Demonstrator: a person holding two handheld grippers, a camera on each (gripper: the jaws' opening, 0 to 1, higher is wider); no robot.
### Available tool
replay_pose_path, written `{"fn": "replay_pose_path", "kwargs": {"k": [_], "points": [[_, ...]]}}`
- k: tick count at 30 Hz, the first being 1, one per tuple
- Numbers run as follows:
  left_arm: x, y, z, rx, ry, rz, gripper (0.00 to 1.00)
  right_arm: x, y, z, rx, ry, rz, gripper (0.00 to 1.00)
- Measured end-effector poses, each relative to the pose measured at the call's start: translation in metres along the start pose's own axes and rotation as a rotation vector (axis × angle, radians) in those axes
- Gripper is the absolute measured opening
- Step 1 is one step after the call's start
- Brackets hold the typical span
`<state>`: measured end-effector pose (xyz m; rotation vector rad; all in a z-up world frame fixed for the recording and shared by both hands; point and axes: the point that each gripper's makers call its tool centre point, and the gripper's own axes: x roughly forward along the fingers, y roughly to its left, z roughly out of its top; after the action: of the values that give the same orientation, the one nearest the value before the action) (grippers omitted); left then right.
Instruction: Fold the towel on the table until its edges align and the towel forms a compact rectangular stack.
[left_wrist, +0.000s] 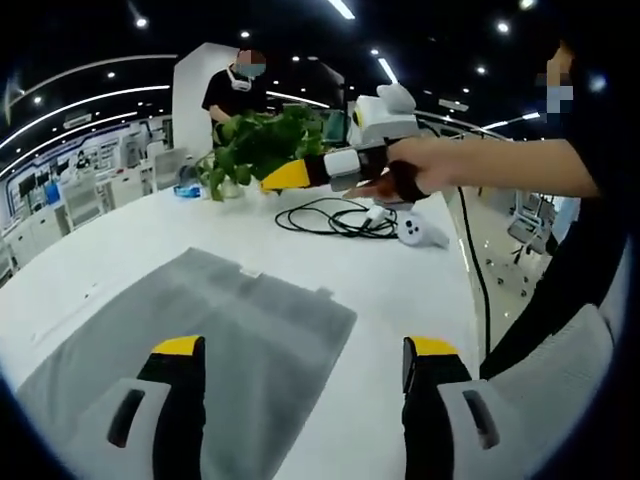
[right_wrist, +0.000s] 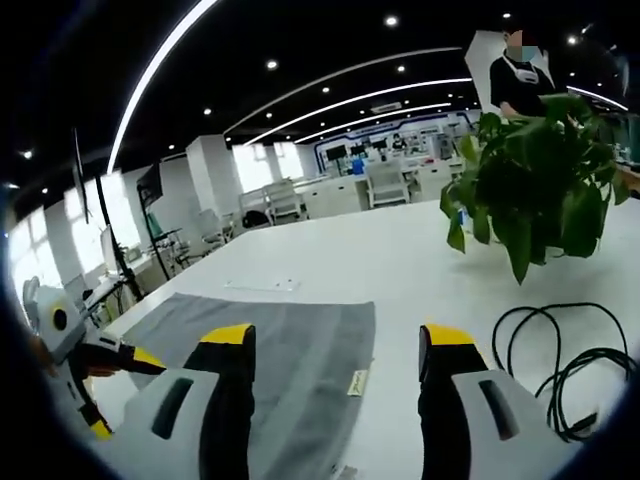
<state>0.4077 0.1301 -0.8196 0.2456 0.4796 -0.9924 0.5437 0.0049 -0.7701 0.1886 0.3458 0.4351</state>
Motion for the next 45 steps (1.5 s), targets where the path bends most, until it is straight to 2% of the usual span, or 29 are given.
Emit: {"fn": "replay_pose_path", "kwargs": {"k": [6,9,18,24,27,30,32,35,40,45], "points": [[0.018,-0.003,-0.001,0.02,0.012,-0.019,0.78,0.019,-0.006,-0.005,0.014,0.007,-0.005,0.66],[0.028,-0.006,-0.004,0.019,0.019,-0.031,0.77,0.027,-0.008,-0.008,0.072,0.008,-0.013,0.64],[0.054,-0.021,-0.004,0.011,0.027,-0.076,0.74,0.061,-0.017,-0.009,0.073,0.008,-0.018,0.63],[0.073,-0.026,-0.007,0.058,0.053,-0.091,0.69,0.079,-0.022,-0.019,0.086,0.031,-0.025,0.62],[0.08,-0.029,-0.015,0.111,0.102,-0.094,0.67,0.087,-0.022,-0.022,0.086,0.045,-0.021,0.62],[0.087,-0.032,-0.021,0.202,0.132,-0.1,0.65,0.096,-0.023,-0.02,0.084,0.04,-0.021,0.62],[0.091,-0.034,-0.022,0.231,0.14,-0.105,0.62,0.104,-0.024,-0.016,0.086,0.03,-0.022,0.62],[0.097,-0.038,-0.023,0.234,0.141,-0.116,0.57,0.114,-0.025,-0.01,0.103,0.014,-0.02,0.62],[0.107,-0.045,-0.025,0.263,0.146,-0.142,0.48,0.132,-0.026,-0.002,0.059,0.028,0.001,0.61],[0.113,-0.046,-0.024,0.242,0.135,-0.156,0.39,0.147,-0.025,0.0,0.016,0.049,0.026,0.6]]}}
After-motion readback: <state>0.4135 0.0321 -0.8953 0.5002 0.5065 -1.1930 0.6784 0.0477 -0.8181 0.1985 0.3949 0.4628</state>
